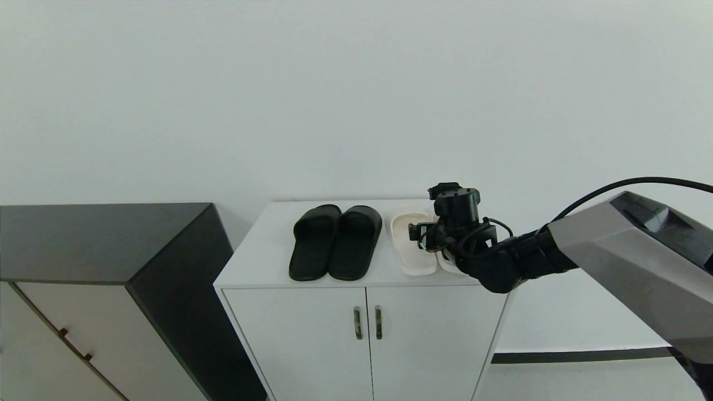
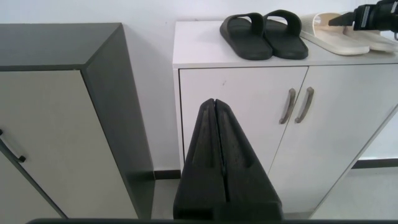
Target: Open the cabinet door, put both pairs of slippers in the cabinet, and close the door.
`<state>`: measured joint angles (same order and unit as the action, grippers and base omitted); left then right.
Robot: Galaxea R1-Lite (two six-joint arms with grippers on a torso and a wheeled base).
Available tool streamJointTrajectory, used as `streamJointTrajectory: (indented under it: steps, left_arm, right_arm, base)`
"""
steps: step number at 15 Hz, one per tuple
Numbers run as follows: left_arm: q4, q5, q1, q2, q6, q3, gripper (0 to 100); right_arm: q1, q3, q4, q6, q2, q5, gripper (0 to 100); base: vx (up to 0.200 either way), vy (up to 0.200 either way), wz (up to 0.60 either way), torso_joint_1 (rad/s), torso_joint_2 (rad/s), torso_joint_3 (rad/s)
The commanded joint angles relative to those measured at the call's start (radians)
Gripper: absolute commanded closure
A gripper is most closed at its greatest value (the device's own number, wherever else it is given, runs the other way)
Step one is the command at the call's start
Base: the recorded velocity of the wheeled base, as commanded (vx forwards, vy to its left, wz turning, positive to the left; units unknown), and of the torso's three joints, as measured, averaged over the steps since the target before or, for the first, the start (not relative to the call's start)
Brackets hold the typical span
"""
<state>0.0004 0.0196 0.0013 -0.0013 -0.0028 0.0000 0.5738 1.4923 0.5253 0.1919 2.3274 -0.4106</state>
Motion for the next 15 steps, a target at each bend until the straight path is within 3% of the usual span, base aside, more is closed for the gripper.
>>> streamJointTrajectory:
  steps: [1,6,7,9,15]
  left_arm:
    - [0.000,0.000,0.000,0.001,0.000,0.000,100]
    - [0.000,0.000,0.000,0.001,-0.002,0.000,100]
    - [0.000,0.000,0.000,0.001,-0.002,0.000,100]
    - [0.001,0.000,0.000,0.001,-0.002,0.000,100]
    - [0.000,0.000,0.000,0.001,-0.005,0.000,100]
  right_arm:
    - [-0.009,0.022,0.001,0.000,0.020,0.001,0]
    - [-0.012,0.085,-0.001,0.000,0.062,0.001,0]
    - [-0.015,0.098,-0.011,0.001,0.070,0.001,100]
    - [-0.022,0.135,-0.077,0.009,0.072,0.001,100]
    - [-0.020,0.160,-0.080,0.014,0.056,0.000,100]
  base:
    - [0.000,0.000,0.00,0.000,0.00,0.000]
    - [0.000,0.000,0.00,0.000,0.00,0.000]
    - [0.000,0.000,0.00,0.000,0.00,0.000]
    - [0.000,0.000,0.00,0.000,0.00,0.000]
    - [0.000,0.000,0.00,0.000,0.00,0.000]
